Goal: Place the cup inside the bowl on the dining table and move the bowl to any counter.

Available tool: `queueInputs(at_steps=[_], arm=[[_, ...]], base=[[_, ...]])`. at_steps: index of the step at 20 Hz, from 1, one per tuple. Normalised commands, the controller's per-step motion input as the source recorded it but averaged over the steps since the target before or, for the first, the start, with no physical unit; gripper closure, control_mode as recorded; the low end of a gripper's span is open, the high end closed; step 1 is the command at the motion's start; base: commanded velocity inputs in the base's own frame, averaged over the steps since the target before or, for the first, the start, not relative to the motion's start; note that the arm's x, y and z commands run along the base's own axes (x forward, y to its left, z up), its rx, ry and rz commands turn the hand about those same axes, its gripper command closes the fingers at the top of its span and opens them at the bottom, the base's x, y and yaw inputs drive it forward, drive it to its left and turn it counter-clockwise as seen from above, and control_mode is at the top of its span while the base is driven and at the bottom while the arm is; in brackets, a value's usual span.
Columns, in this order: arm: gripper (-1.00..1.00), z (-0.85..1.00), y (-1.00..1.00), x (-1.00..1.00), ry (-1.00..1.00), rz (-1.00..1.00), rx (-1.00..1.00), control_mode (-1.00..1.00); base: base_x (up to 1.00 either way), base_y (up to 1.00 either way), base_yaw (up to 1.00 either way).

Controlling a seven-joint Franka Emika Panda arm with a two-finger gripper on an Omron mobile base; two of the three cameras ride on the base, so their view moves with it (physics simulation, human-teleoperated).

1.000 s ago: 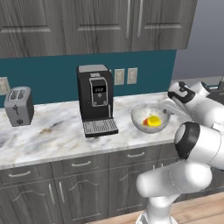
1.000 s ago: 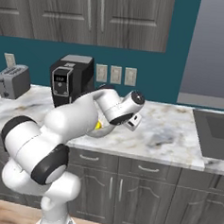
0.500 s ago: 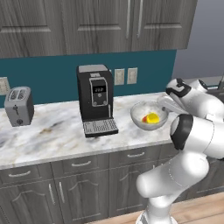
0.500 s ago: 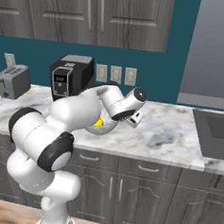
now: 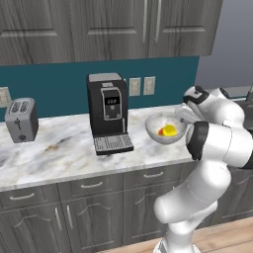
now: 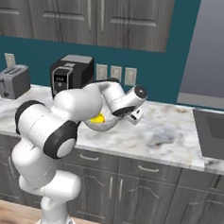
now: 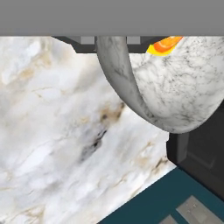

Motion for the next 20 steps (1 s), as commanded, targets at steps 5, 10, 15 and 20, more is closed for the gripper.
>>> queueInputs(at_steps=[5, 10, 15, 20], arm=[[1.00, -0.04, 0.00, 0.14, 0.00, 0.00, 0.00, -1.00], [1.00, -0.13, 0.00, 0.09, 0.00, 0.00, 0.00, -1.00], [1.00, -0.22, -0.03, 0.07, 0.00, 0.00, 0.00, -1.00], [1.00, -0.20, -0.05, 0.06, -0.01, 0.00, 0.00, -1.00]], base=[[0.00, 0.00, 0.00], [0.00, 0.00, 0.00], [0.00, 0.00, 0.00], [0.00, 0.00, 0.00]])
